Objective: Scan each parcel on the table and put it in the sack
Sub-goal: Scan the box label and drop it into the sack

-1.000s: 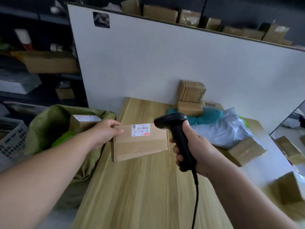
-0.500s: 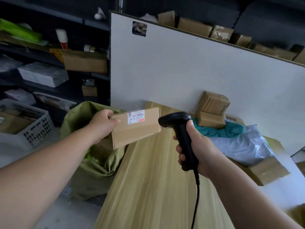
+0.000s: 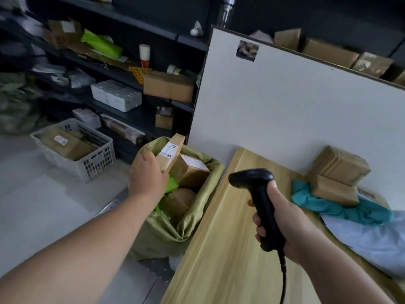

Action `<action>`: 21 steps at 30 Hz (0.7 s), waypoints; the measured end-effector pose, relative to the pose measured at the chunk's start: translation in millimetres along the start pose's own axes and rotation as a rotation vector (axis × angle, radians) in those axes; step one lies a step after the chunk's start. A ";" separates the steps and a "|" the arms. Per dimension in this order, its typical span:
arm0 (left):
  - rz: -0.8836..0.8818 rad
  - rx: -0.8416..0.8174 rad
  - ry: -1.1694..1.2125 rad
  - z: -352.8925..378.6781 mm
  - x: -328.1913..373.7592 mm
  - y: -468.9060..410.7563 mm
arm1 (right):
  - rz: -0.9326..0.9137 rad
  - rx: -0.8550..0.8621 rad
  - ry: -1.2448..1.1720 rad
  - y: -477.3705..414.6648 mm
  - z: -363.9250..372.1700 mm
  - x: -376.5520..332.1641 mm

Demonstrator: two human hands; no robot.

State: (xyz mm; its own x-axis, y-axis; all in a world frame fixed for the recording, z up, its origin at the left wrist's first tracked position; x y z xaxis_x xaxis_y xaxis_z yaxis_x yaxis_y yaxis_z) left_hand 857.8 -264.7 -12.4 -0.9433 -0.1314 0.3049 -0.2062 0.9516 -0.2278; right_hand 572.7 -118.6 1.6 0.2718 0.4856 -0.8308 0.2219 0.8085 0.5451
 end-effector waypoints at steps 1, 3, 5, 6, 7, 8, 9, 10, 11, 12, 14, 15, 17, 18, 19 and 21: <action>0.002 -0.003 -0.012 6.8 -0.2 -1.0 | 0.010 0.006 0.002 -2.7 -1.2 1.4; 0.008 -0.016 -0.046 21.3 0.7 -2.8 | 0.028 0.017 -0.003 -7.7 -4.6 4.4; 0.002 -0.091 -0.036 39.9 3.1 -1.1 | 0.036 0.031 -0.013 -11.9 -10.3 7.0; 0.002 -0.155 -0.012 51.6 5.5 1.7 | 0.038 0.037 -0.016 -13.7 -13.9 8.1; 0.021 -0.221 0.008 64.1 9.7 6.2 | 0.043 0.043 -0.018 -15.2 -17.9 9.4; 0.056 -0.279 0.013 75.7 15.4 11.3 | 0.051 0.049 -0.020 -16.3 -22.6 10.8; 0.095 -0.319 0.005 84.6 21.2 16.6 | 0.060 0.056 -0.027 -16.9 -28.0 12.2; 0.132 -0.335 -0.010 90.2 27.1 21.0 | 0.067 0.064 -0.035 -17.4 -33.7 13.5; 0.165 -0.333 -0.025 92.5 33.2 24.7 | 0.069 0.072 -0.043 -17.5 -40.5 14.8; 0.193 -0.324 -0.039 92.8 40.3 27.9 | 0.070 0.082 -0.050 -17.2 -47.9 16.0; 0.251 -0.300 -0.056 89.6 58.5 34.0 | 0.071 0.105 -0.069 -13.6 -64.7 18.6; 0.287 -0.293 -0.057 87.2 70.9 37.7 | 0.073 0.116 -0.079 -10.6 -74.5 19.9; 0.375 -0.302 -0.064 83.6 101.1 48.4 | 0.074 0.140 -0.098 -3.4 -96.5 23.0; 0.427 -0.310 -0.076 82.8 118.9 56.1 | 0.073 0.155 -0.108 1.4 -109.6 24.6; 0.482 -0.316 -0.091 82.6 137.4 65.3 | 0.071 0.172 -0.115 6.6 -123.5 26.1; 0.592 -0.331 -0.121 83.5 177.1 89.3 | 0.061 0.203 -0.113 18.6 -154.7 29.6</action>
State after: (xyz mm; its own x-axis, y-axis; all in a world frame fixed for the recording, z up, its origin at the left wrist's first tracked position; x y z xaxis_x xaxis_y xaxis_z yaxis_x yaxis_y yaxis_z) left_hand 650.5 -226.1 -56.0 -0.8990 0.4250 0.1059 0.4250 0.9049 -0.0241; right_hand 440.0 -37.7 -30.2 0.3910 0.4819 -0.7842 0.3825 0.6898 0.6147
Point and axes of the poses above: each hand's wrist, its own y-axis away from the middle knuckle, its own z-axis out of the palm, x = y × z, the point moved 7 cm from there along -y, towards the middle knuckle, and after that the axes turned 12 degrees about -y, right-handed, at the moved point
